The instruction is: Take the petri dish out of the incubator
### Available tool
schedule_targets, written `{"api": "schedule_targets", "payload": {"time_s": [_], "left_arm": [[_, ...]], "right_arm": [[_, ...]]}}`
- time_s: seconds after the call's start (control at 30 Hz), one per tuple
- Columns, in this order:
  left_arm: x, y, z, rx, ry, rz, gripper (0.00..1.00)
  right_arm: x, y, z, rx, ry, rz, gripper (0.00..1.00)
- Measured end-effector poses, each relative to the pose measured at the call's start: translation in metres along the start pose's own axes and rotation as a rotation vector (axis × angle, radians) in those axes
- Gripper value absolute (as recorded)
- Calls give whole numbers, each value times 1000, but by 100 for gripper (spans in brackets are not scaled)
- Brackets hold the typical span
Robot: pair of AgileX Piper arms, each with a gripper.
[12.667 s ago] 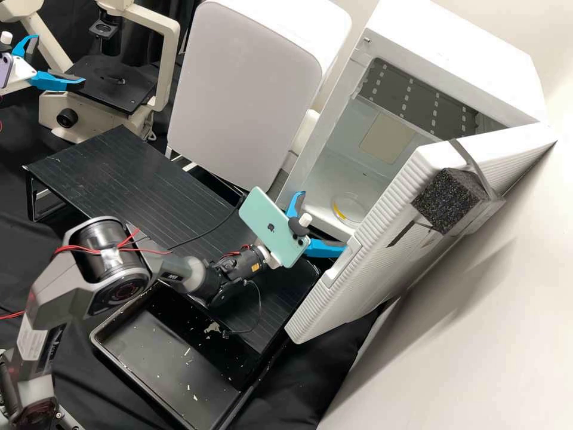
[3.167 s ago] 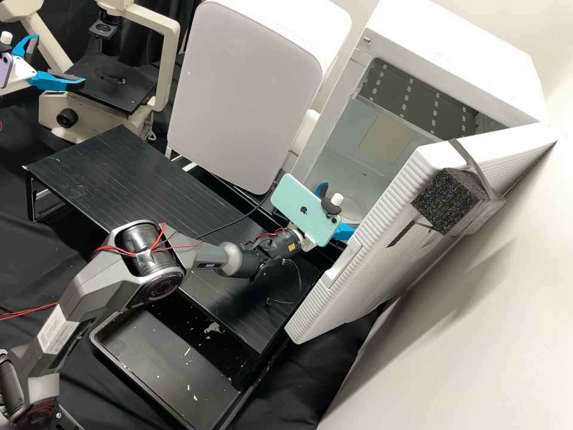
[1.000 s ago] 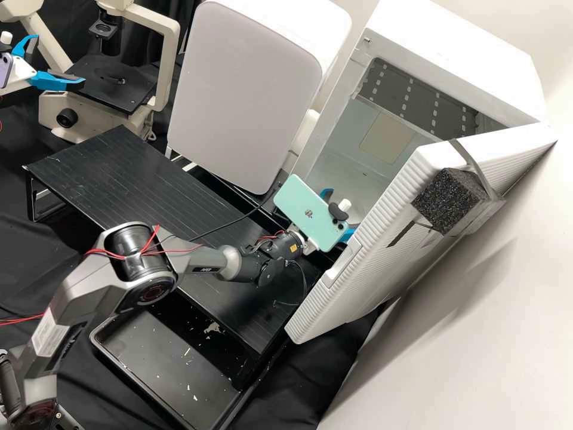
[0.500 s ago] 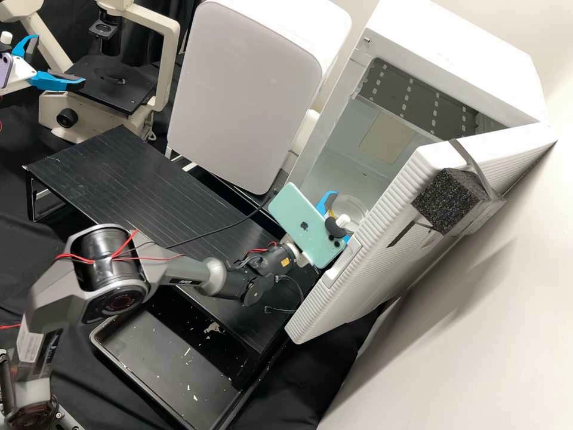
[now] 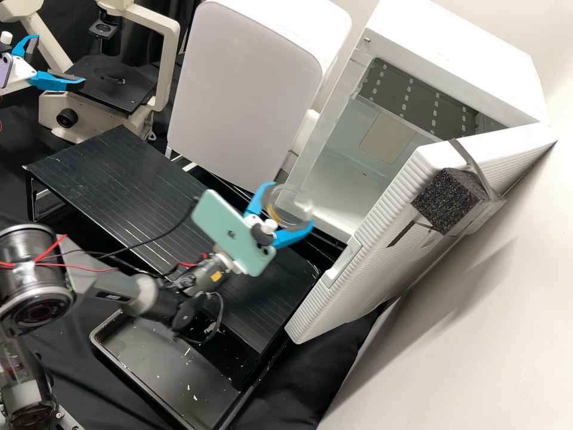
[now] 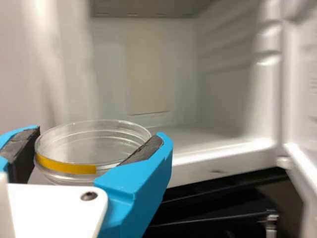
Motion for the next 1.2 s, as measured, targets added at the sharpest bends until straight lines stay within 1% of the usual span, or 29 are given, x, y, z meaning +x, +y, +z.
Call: {"api": "schedule_targets", "payload": {"time_s": [0.13, 0.27, 0.37, 0.47, 0.53, 0.73, 0.93, 1.03, 1.07, 1.2], "left_arm": [[0, 0, 0, 0, 0, 0, 100], [0, 0, 0, 0, 0, 0, 100], [0, 0, 0, 0, 0, 0, 100], [0, 0, 0, 0, 0, 0, 100], [0, 0, 0, 0, 0, 0, 100], [0, 0, 0, 0, 0, 0, 100], [0, 0, 0, 0, 0, 0, 100], [0, 0, 0, 0, 0, 0, 100], [0, 0, 0, 0, 0, 0, 100], [0, 0, 0, 0, 0, 0, 100]], "right_arm": [[-22, -25, -17, -39, 64, -80, 0], [-40, -47, -26, -83, 97, -163, 0], [-51, -63, -28, -114, 110, -233, 0], [-59, -71, -27, -138, 112, -275, 0], [-64, -76, -26, -159, 115, -302, 0], [-76, -84, -21, -190, 117, -380, 0], [-86, -87, -16, -204, 101, -420, 0], [-88, -89, -16, -214, 112, -427, 0], [-88, -89, -16, -218, 114, -429, 100], [-89, -89, -17, -229, 123, -430, 100]]}}
